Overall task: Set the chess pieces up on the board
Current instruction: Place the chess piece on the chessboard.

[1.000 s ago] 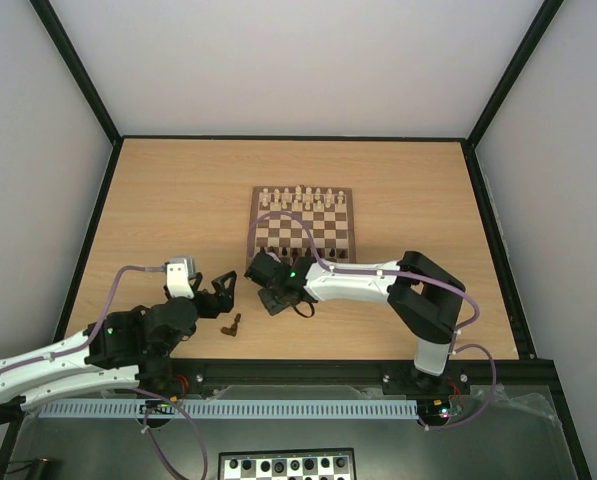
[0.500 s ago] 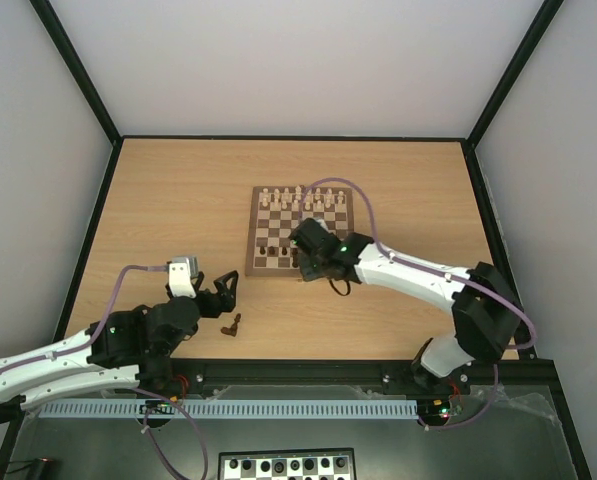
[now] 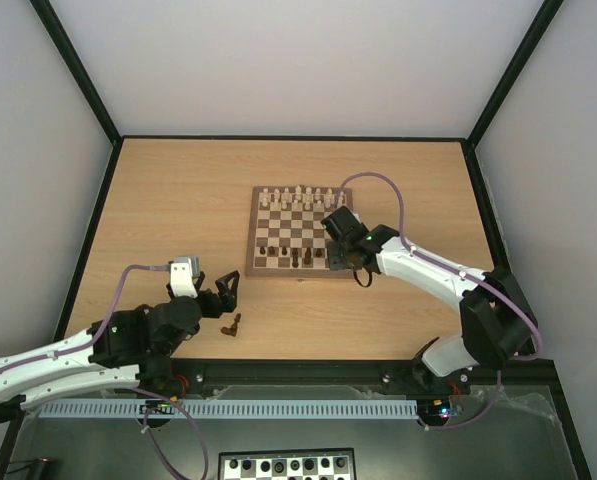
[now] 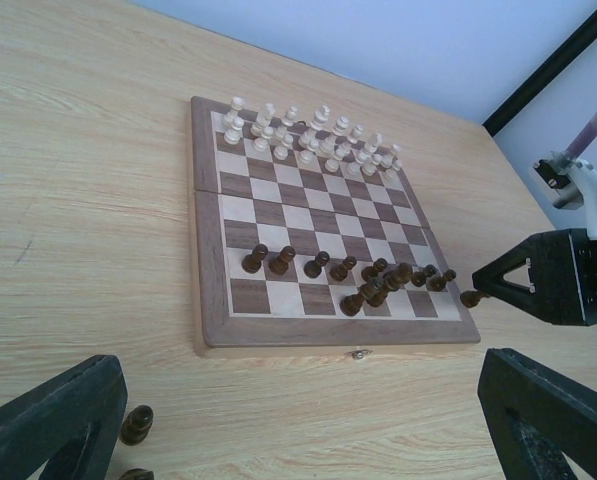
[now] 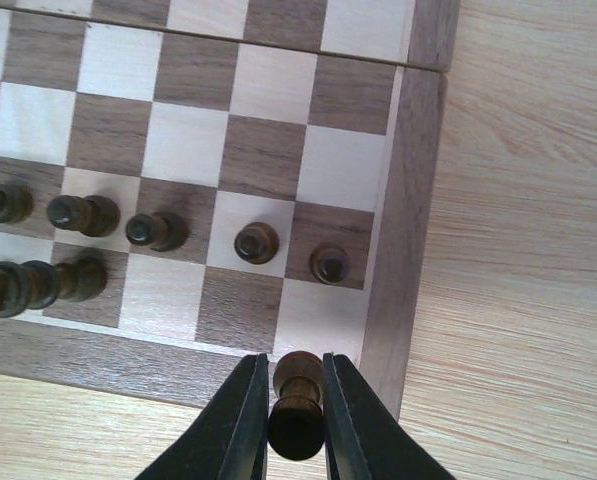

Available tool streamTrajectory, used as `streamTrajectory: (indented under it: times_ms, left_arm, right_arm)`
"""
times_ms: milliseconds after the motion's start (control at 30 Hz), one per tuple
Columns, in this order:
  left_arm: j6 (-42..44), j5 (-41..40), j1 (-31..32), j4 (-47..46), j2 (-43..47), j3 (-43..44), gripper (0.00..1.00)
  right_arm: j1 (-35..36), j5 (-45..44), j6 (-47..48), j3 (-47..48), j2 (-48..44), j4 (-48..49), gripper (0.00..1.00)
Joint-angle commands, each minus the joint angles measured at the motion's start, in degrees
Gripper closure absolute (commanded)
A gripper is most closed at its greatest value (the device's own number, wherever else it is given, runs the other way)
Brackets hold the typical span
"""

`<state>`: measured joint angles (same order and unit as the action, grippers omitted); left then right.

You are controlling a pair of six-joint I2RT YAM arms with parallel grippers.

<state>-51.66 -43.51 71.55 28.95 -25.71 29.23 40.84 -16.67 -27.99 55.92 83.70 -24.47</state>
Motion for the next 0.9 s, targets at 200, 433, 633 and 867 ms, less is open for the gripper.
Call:
streamTrajectory:
  times_ms: [200, 433, 633, 867]
  left_arm:
    - [0.6, -0.2, -0.4, -1.3, -0.3, 0.0, 0.01]
    - [0.4, -0.1, -0.4, -1.2, 0.0, -0.1, 0.0]
    - [0.3, -0.2, -0.4, -0.9, 0.3, -0.1, 0.01]
    - [0.5, -0.4, -0.4, -0.9, 0.2, -0.2, 0.0]
  right_arm:
    - [-0.8, 1.0, -0.1, -2.3, -0.4, -0.4, 0.84]
    - [-1.3, -0.7, -0.2, -2.2, 1.7, 1.1, 0.84]
    - [-2.3, -0.2, 0.0, -2.5, 3.2, 2.7, 0.84]
    - [-3.0, 0.2, 0.2, -2.6, 4.2, 3.5, 0.82]
